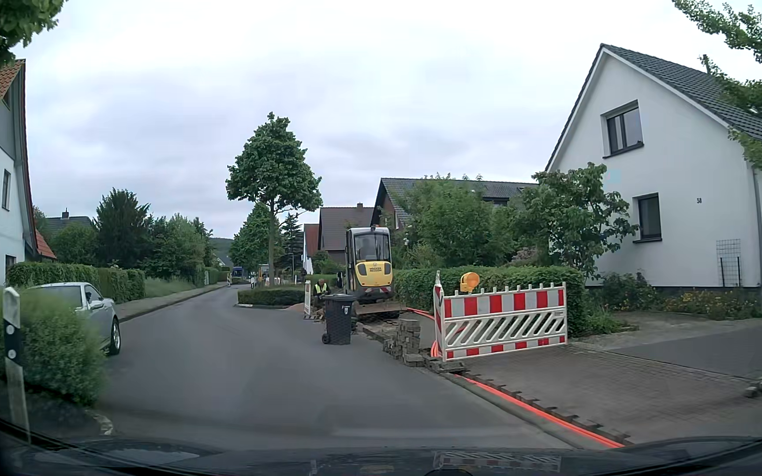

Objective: Follow the waypoints while adhering to traffic rules and regulations

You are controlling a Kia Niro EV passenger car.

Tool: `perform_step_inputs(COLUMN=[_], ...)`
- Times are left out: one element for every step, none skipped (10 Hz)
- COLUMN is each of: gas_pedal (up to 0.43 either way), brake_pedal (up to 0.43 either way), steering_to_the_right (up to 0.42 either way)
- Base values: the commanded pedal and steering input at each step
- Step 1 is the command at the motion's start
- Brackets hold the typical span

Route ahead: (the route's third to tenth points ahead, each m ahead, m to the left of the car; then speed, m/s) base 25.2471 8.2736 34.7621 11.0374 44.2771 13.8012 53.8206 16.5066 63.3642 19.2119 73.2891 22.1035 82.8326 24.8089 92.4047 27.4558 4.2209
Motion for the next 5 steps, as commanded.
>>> perform_step_inputs(gas_pedal=[0.0, 0.0, 0.0, 0.0, 0.0], brake_pedal=[0.0, 0.0, 0.0, 0.073, 0.152], steering_to_the_right=[-0.11, -0.128, -0.148, -0.168, -0.192])
